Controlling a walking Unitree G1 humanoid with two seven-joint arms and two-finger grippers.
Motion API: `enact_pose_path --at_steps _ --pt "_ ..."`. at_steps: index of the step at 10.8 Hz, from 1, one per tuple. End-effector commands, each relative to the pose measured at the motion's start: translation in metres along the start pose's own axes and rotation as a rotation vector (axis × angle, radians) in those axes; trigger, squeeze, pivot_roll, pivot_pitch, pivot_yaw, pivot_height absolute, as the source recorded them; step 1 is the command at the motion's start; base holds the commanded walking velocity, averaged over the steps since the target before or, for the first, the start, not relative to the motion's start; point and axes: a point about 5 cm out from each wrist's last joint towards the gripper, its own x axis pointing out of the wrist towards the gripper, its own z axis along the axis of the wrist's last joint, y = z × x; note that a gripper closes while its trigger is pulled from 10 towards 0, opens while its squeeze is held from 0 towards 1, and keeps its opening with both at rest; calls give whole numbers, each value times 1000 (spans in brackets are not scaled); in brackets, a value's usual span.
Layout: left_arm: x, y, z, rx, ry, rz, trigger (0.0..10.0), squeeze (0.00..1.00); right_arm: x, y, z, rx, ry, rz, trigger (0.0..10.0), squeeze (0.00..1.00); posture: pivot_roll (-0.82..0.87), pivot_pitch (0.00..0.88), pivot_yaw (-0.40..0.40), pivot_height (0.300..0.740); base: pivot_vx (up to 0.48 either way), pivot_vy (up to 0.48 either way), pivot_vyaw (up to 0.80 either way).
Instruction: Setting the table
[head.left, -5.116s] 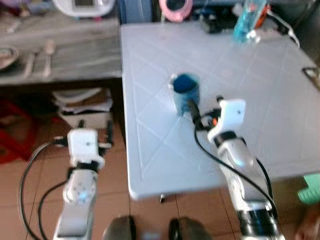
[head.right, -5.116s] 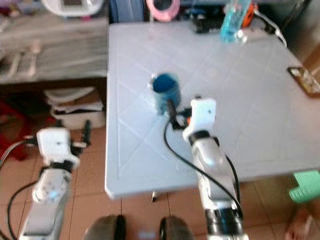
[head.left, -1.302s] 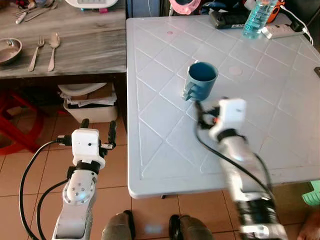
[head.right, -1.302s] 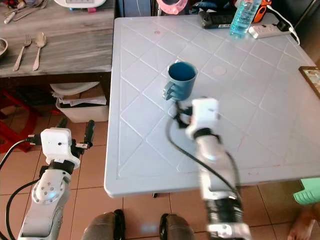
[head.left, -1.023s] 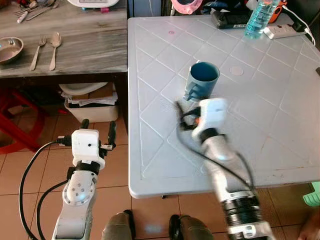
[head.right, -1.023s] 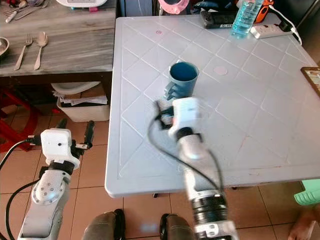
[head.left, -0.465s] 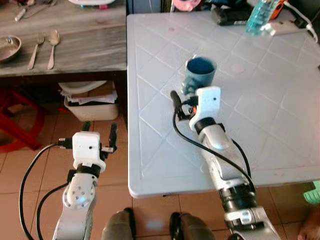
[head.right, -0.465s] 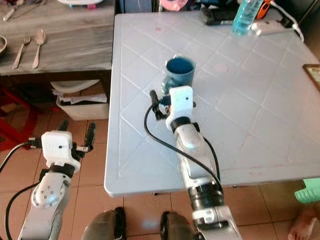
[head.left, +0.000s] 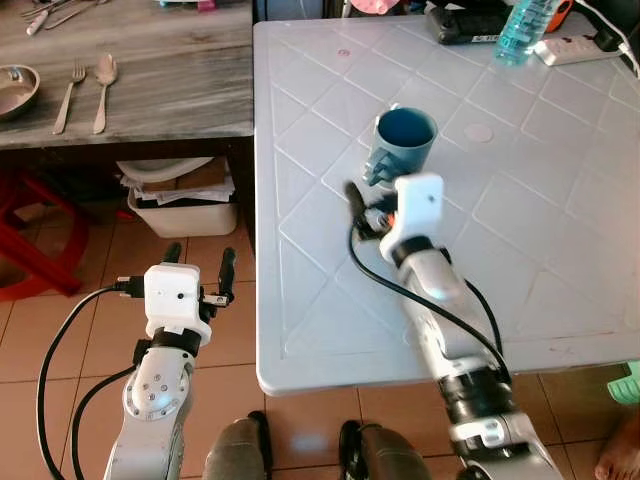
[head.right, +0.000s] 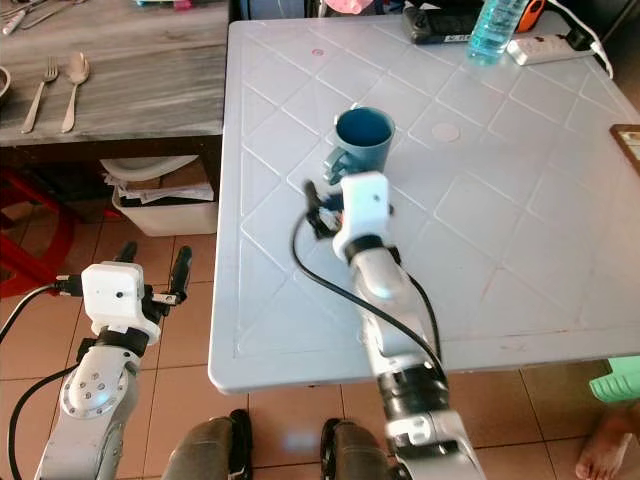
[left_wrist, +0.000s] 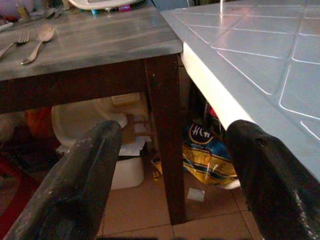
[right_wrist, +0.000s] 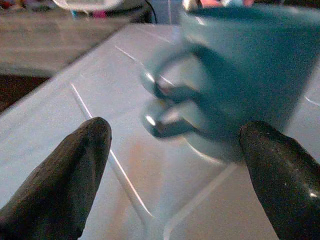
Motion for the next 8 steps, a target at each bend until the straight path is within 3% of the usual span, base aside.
enact_pose_path --at_steps 1,3,5,8 --pt "-3 1 -1 5 13 0 10000 0 -4 -11 1 -3 -8 -37 10000 0 49 221 6 740 0 0 0" --pt "-2 2 0 6 13 -3 10000 0 -8 -34 -1 -31 0 -101 10000 0 45 223 12 740 0 0 0" --pt "-2 2 0 7 14 -4 10000 0 -7 -46 0 -48 2 -129 10000 0 46 223 14 740 0 0 0" --pt "-3 4 0 11 16 0 10000 0 -6 -48 1 -57 -2 -131 10000 0 53 225 14 740 0 0 0"
